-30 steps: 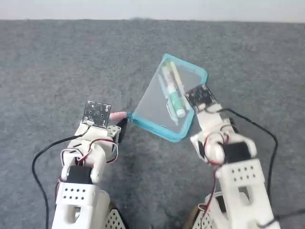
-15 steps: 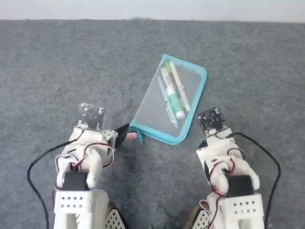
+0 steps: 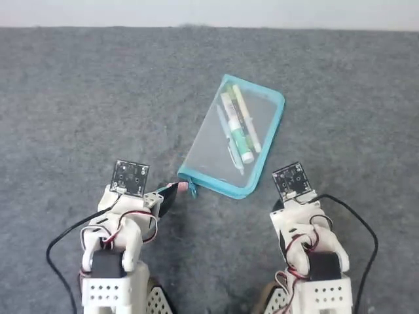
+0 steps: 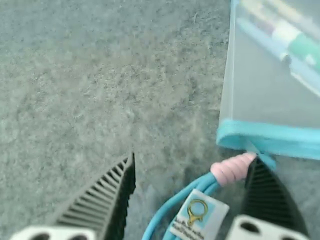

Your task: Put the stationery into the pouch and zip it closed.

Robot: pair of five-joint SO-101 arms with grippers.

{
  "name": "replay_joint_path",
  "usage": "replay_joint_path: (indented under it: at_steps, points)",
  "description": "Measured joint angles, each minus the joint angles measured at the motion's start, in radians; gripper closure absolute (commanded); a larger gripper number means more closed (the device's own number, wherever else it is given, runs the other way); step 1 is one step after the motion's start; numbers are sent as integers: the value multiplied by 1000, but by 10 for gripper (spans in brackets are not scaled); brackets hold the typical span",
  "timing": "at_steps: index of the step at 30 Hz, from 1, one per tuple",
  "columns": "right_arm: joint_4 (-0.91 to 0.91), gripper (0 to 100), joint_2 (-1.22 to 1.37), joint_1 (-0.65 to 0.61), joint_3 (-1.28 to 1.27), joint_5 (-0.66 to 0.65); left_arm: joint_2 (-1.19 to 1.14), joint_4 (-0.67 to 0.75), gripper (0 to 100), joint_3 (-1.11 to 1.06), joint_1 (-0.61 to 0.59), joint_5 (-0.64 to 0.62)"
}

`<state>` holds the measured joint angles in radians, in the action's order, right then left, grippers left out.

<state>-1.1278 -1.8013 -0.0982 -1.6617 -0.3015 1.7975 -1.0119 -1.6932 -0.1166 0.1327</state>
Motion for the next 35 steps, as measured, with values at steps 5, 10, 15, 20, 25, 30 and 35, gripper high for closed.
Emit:
replay_joint_path:
  at_steps: [5,10,15,20,25,30,35]
  points:
    - [-20,929,-2,124,-2,0,0,0,666,0,0,0]
    - [-153,929,-2,210,-2,0,0,0,666,0,0,0]
    - [-167,929,-2,221,-2,0,0,-55,665,0,0,0]
    - [-167,929,-2,221,-2,0,0,-216,665,0,2,0]
    - [-167,929,-2,221,-2,0,0,-244,665,0,0,0]
    - [-167,929,-2,221,-2,0,0,-245,665,0,0,0]
    - [-167,929,-2,221,-2,0,0,-245,665,0,0,0]
